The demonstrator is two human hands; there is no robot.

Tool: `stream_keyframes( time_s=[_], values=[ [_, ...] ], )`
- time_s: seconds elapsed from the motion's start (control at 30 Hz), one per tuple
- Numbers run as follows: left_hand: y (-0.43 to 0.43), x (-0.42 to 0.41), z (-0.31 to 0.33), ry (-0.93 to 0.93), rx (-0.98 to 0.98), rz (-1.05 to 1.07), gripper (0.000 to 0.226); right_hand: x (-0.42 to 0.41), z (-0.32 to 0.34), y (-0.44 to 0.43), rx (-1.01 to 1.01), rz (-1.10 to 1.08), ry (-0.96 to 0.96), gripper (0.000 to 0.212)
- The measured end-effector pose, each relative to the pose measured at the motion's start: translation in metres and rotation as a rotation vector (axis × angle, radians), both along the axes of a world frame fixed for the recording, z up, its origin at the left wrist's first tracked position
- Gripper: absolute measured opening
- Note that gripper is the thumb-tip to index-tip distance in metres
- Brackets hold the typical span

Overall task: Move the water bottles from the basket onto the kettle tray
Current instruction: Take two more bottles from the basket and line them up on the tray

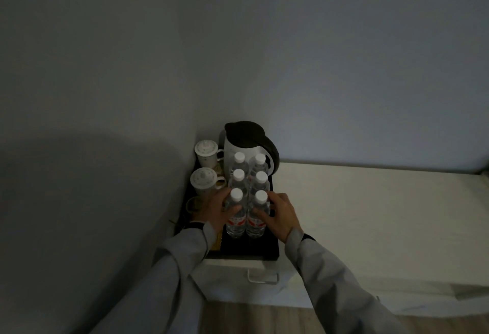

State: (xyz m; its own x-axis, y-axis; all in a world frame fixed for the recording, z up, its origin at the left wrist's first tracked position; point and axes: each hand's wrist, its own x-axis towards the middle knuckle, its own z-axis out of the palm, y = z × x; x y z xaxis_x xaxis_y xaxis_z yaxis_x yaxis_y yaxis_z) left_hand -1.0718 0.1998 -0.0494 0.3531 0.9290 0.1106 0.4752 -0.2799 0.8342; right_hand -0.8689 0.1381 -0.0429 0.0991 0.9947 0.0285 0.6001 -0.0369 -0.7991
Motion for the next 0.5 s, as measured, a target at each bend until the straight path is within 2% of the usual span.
stream_keyframes(
  time_s=[0.27,0.5],
  values=[
    [0.0034,0.0009,-0.0016,0.043,0.015,-0.002,0.042,0.0009,-0.0004,0.0006,0.005,-0.012,0.015,0.053],
    [-0.002,0.0009,0.0011,0.009,0.043,0.015,0.041,0.002,0.0014,-0.0002,-0.011,-0.01,-0.005,0.054]
  ],
)
